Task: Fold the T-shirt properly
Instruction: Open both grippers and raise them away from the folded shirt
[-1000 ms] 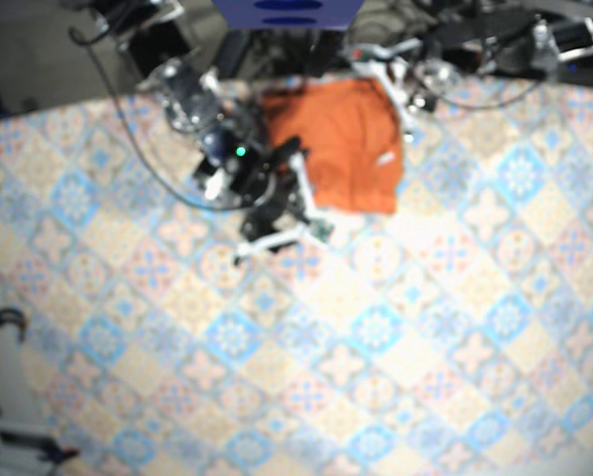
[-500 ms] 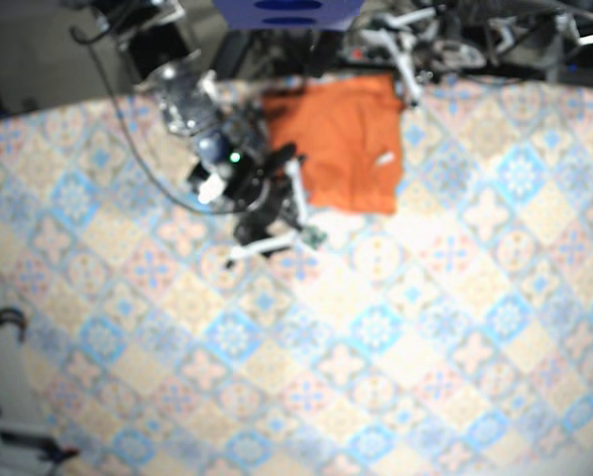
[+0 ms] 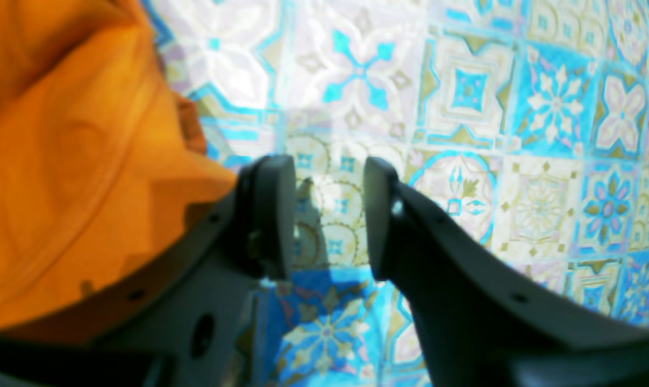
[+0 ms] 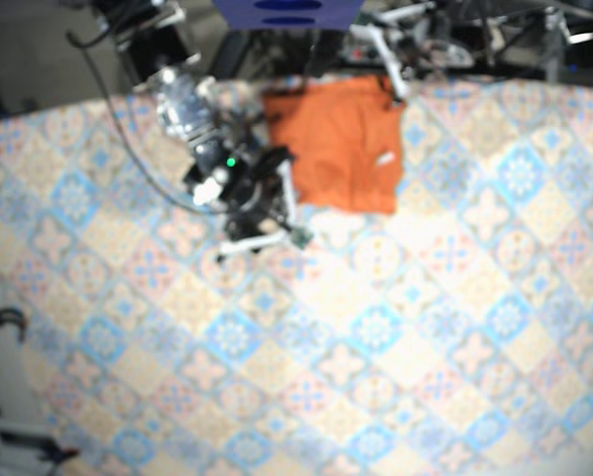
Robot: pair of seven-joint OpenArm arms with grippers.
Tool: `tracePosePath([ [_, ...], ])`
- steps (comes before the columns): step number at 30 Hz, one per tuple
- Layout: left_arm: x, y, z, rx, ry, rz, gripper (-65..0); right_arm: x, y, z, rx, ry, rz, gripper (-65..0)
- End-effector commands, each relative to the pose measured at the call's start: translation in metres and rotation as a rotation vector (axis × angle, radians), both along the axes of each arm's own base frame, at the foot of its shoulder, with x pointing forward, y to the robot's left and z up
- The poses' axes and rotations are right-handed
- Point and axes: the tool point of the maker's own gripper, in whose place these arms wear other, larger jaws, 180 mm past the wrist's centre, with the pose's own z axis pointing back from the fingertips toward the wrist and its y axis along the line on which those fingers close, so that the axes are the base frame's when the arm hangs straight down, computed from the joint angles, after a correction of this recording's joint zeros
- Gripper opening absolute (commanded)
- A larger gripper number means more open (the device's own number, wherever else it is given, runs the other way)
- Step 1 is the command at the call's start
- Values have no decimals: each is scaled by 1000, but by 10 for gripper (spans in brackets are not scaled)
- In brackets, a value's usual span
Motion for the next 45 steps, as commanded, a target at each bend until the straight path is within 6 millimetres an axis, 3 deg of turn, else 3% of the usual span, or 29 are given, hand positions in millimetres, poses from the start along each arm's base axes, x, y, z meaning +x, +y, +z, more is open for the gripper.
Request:
tracePosePath([
  [1,2,-3,1,-9,-5,2,-650,8,8,12,35,-35,8,-439],
  [10,8,-4,-8,10,-10,-18,-650,12,3,-5,5,6,5,-439],
  [15,13,7,-18,52,-11,-28,-650,11,2,-18,5,31,9,-439],
  [18,14,0,-17,31,3,-9,-650,10,2,-21,4,38,9,-439],
  [28,55,9,-20,49,-15,53,-650,10,3,-20,10,35,11,-439],
  [33,60,12,-28,57,6,85,-650,9,2,-22,7,38,10,-439],
  [39,78,15,-31,74,-19,99,-650,0,-2,-39,-19,87,15,-439],
  [45,110,18,-26,83,-77,115,-650,-5,-4,-48,-30,111,15,-439],
])
